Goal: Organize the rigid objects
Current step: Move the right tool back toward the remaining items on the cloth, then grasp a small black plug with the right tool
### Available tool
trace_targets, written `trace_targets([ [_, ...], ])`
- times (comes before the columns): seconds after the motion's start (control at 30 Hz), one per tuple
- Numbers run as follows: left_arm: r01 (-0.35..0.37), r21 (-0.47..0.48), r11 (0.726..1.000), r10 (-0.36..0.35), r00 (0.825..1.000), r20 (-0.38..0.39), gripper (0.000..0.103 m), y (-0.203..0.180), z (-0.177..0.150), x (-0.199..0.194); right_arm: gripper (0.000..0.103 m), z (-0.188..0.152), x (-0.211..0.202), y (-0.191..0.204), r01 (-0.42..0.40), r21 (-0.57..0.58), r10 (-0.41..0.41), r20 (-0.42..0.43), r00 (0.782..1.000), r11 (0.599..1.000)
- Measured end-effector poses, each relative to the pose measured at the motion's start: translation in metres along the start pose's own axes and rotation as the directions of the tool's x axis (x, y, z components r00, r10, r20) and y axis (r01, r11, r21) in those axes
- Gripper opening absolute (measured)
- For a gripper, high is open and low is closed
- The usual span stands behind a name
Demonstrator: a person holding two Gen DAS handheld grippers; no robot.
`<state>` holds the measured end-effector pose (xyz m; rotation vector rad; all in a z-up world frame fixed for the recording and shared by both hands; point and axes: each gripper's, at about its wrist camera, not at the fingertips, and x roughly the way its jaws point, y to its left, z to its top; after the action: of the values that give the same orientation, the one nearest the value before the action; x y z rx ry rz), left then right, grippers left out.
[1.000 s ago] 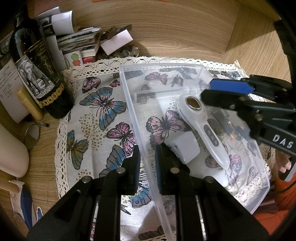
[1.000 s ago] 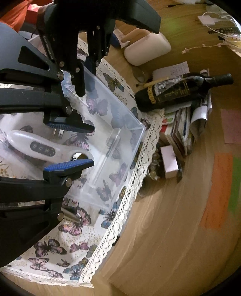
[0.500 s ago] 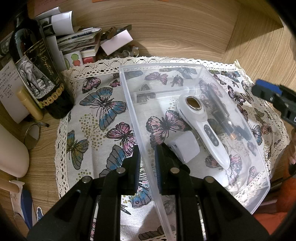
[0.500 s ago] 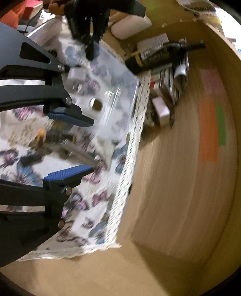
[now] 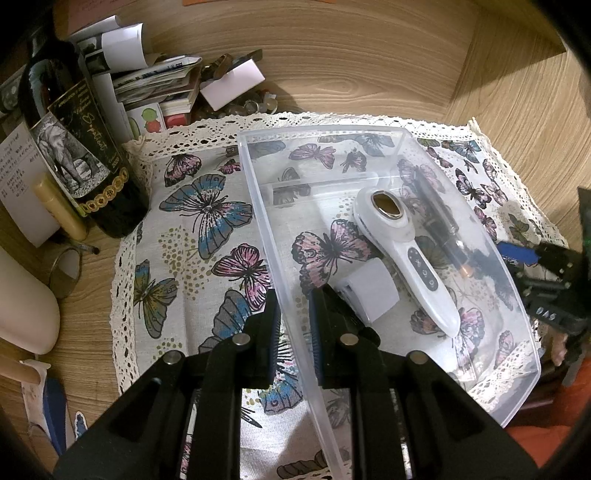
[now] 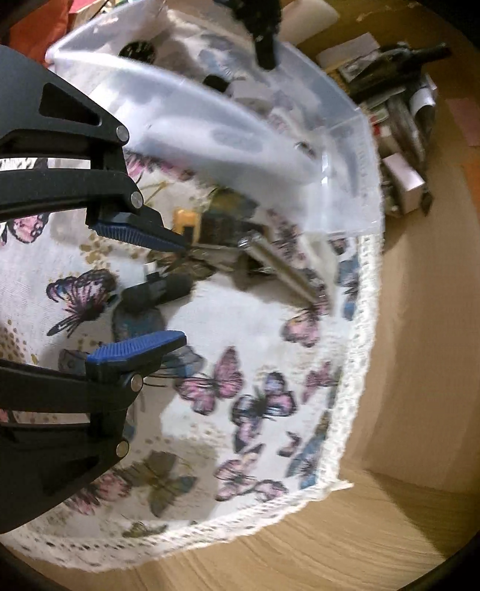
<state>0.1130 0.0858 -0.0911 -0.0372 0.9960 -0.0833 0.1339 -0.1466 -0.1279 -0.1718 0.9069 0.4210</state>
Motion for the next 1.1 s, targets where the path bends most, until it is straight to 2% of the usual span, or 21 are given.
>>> trace_targets([
  [0.07, 0.000, 0.000, 1.000, 0.000, 1.000, 0.001, 0.015, 0.000, 0.000, 0.000, 0.041, -0.005, 0.007, -0.003, -0.009, 0.017, 0.009, -0.020, 1.000, 1.000],
  [0.17, 0.000, -0.001, 1.000, 0.000, 1.000, 0.001, 0.015, 0.000, 0.001, 0.000, 0.040, -0.008, 0.007, -0.003, -0.006, 0.025, 0.006, -0.003, 1.000, 1.000],
  [0.23, 0.001, -0.001, 1.000, -0.001, 1.000, 0.000, 0.015, 0.000, 0.000, 0.000, 0.024, -0.007, 0.005, -0.004, -0.015, 0.027, 0.015, -0.014, 1.000, 1.000],
  [0.63, 0.005, -0.006, 1.000, -0.005, 1.000, 0.001, 0.015, 0.000, -0.001, 0.000, 0.024, 0.013, -0.017, -0.005, -0.004, 0.021, 0.003, 0.077, 0.997, 1.000],
  [0.83, 0.005, -0.007, 1.000, -0.005, 1.000, 0.000, 0.015, 0.000, -0.001, 0.000, 0.024, 0.033, -0.035, 0.003, 0.003, -0.027, 0.002, 0.162, 0.987, 1.000],
  [1.1, 0.005, -0.008, 1.000, -0.005, 1.000, 0.000, 0.015, 0.000, -0.002, 0.000, 0.024, 0.062, -0.055, 0.024, -0.025, -0.092, 0.046, 0.244, 0.969, 0.995],
])
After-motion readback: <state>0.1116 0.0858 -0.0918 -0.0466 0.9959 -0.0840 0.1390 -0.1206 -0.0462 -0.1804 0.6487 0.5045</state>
